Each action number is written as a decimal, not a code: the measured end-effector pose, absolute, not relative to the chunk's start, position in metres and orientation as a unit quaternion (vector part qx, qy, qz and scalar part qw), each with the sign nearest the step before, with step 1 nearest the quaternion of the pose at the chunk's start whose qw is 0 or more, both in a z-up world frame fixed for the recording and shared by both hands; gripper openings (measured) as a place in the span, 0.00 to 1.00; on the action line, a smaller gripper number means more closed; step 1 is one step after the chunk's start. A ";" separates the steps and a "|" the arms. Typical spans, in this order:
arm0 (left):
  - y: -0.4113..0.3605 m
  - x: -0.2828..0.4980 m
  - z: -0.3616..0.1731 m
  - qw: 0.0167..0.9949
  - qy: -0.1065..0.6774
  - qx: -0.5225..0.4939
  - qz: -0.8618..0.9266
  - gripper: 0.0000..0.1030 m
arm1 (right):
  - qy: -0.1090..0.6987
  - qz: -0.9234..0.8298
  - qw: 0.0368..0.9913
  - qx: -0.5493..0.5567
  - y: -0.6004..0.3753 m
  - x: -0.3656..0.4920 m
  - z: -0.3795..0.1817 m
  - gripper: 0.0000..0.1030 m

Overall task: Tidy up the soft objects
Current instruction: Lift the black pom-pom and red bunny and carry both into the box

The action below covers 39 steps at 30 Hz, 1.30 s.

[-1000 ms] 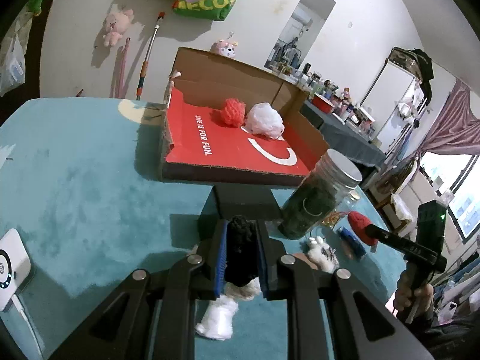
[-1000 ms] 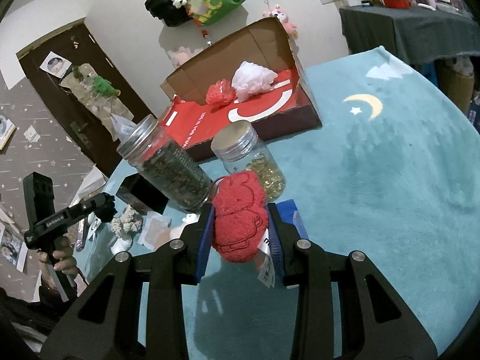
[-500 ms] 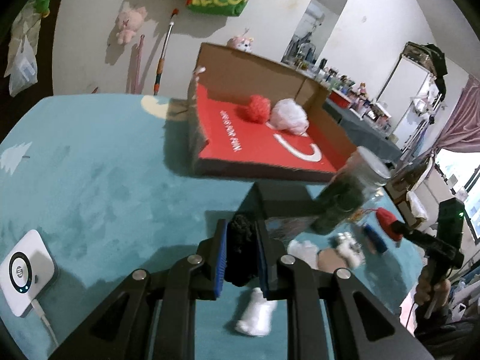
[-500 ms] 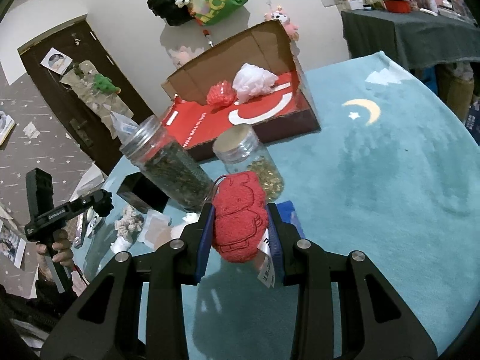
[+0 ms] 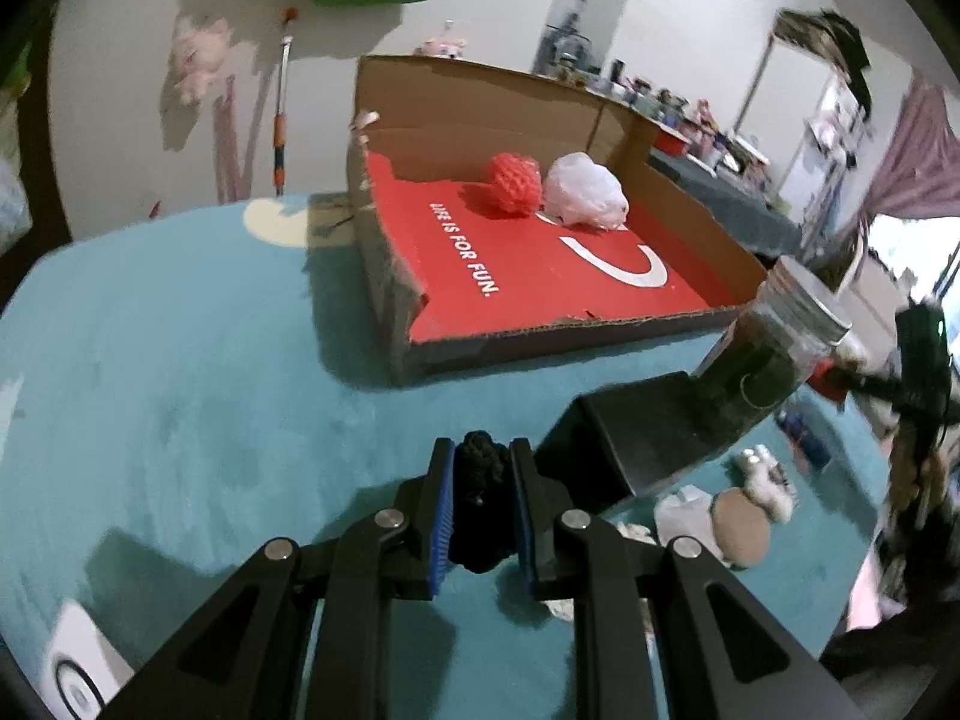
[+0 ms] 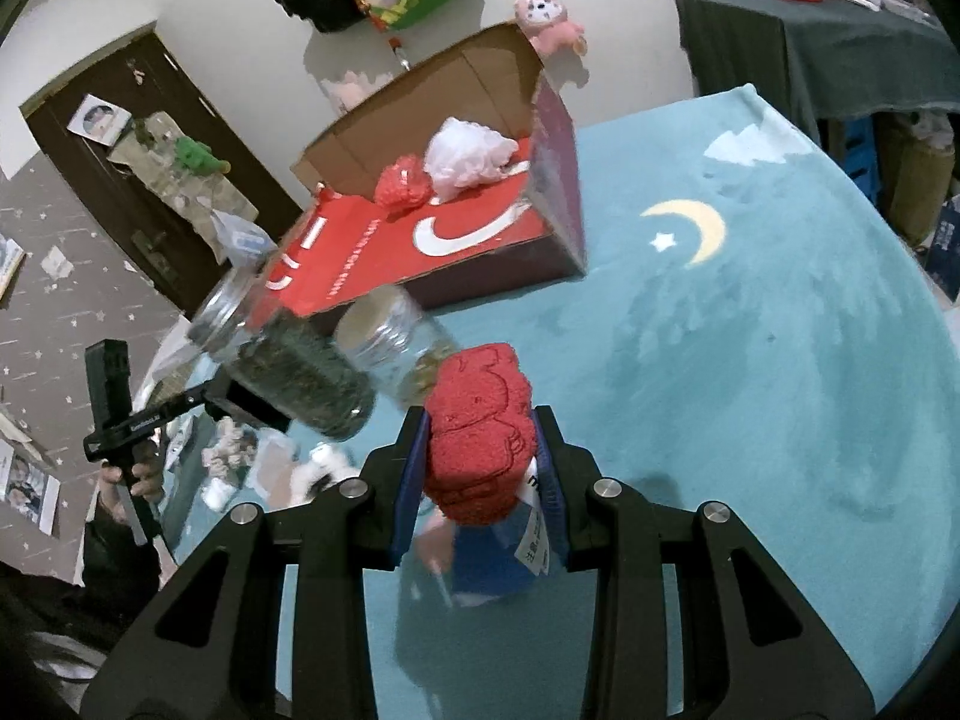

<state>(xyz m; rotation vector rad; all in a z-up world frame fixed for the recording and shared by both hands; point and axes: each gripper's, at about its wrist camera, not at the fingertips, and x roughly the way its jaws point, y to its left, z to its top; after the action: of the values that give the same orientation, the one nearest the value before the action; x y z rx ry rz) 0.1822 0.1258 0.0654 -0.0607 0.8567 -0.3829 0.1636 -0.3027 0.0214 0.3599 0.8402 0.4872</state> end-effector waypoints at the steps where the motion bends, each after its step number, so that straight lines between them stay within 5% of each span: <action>1: 0.124 0.184 0.067 0.890 0.413 -0.024 -0.193 0.18 | 0.404 0.234 0.868 0.169 -0.304 0.167 0.022 0.32; 27: 0.056 0.299 0.107 0.889 0.420 0.071 -0.169 0.18 | 0.348 0.216 0.912 0.021 -0.218 0.273 0.113 0.32; 39: 0.030 0.356 0.078 0.866 0.472 0.119 -0.117 0.18 | 0.405 0.132 0.899 -0.097 -0.169 0.348 0.072 0.31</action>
<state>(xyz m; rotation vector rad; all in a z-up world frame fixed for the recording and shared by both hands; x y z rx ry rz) 0.3555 0.0304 0.0777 0.2492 0.9879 -0.2452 0.3479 -0.1686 0.0724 -0.2012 0.8390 0.2741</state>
